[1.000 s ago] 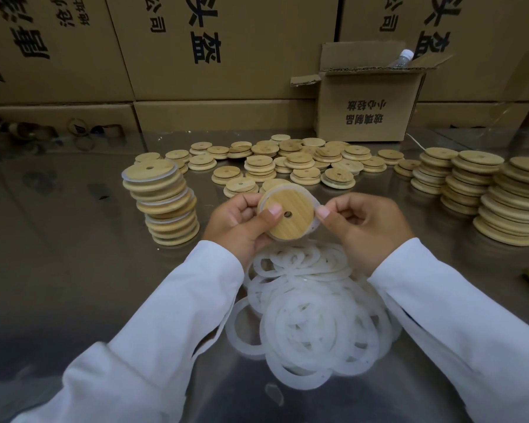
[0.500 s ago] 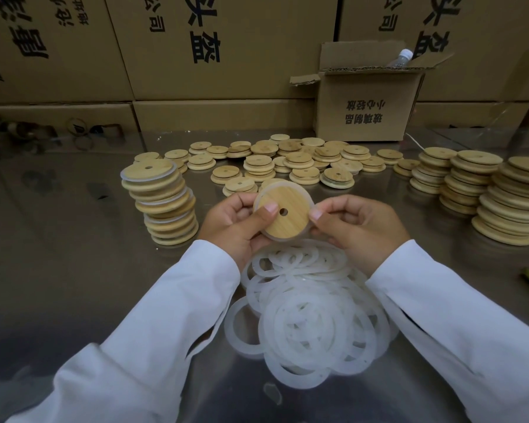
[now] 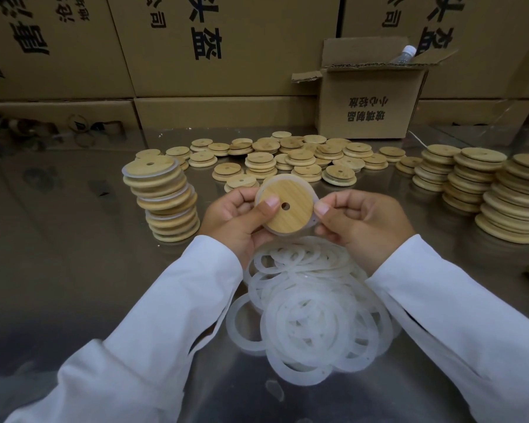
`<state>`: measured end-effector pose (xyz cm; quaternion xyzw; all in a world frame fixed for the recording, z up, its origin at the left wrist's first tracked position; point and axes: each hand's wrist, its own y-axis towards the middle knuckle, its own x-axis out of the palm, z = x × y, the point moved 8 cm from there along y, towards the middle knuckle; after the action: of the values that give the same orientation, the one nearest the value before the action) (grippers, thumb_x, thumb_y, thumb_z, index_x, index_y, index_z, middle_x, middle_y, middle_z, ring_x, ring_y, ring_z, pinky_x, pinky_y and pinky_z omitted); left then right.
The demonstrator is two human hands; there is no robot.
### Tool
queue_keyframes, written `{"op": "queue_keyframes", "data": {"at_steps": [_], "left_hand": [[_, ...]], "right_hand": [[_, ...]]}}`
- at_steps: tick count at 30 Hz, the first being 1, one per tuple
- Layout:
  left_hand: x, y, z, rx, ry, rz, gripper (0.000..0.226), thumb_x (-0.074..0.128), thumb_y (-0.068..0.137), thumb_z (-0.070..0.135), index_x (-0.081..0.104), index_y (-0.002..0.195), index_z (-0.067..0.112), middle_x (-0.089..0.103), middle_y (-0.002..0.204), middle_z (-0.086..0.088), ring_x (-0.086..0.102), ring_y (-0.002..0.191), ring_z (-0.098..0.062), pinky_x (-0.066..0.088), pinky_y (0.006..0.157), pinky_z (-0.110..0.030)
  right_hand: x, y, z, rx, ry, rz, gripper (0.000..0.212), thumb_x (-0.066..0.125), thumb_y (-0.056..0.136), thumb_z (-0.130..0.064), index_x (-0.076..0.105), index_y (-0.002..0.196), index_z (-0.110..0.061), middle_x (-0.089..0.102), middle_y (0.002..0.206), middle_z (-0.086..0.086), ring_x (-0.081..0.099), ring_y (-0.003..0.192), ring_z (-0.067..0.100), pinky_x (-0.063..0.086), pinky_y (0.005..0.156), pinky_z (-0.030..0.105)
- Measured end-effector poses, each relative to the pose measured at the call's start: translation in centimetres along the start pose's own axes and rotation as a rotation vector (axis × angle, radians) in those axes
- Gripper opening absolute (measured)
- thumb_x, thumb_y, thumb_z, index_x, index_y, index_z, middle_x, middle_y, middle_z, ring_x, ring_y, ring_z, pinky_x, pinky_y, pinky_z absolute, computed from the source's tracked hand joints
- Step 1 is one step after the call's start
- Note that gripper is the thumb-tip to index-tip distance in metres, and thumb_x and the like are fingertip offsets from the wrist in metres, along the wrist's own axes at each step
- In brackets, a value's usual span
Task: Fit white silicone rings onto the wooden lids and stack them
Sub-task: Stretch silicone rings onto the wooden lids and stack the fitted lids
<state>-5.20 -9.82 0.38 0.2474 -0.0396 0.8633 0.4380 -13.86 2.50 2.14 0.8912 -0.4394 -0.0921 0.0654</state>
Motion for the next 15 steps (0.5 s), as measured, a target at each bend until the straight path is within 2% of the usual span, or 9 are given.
{"op": "queue_keyframes", "data": {"at_steps": [6,10,15], "left_hand": [[-0.07,-0.01,0.23,0.04,0.035,0.007,0.011,0.06,0.076,0.0,0.058,0.087,0.001,0.071,0.069,-0.008,0.07,0.065,-0.018,0.058,0.056,-0.029],[-0.14,0.0,0.37,0.059,0.066,0.01,0.01,0.06,0.076,0.001,0.059,0.085,0.003,0.071,0.069,-0.007,0.07,0.066,-0.018,0.058,0.057,-0.028],[0.0,0.0,0.19,0.039,0.029,0.012,0.008,0.057,0.079,-0.001,0.058,0.086,0.001,0.071,0.068,-0.008,0.069,0.065,-0.018,0.058,0.057,-0.029]], "right_hand": [[-0.13,-0.24,-0.07,-0.006,-0.014,0.039,0.019,0.063,0.085,-0.011,0.062,0.068,-0.02,0.06,0.047,-0.011,0.055,0.045,-0.001,0.048,0.055,0.014],[-0.09,-0.36,-0.27,0.002,-0.001,0.032,0.018,0.063,0.085,-0.011,0.062,0.069,-0.019,0.06,0.046,-0.012,0.054,0.043,-0.002,0.046,0.05,0.009],[-0.02,-0.41,-0.42,0.01,0.007,0.007,0.015,0.061,0.086,-0.011,0.063,0.072,-0.017,0.055,0.041,-0.012,0.047,0.037,-0.001,0.042,0.044,0.01]]}}
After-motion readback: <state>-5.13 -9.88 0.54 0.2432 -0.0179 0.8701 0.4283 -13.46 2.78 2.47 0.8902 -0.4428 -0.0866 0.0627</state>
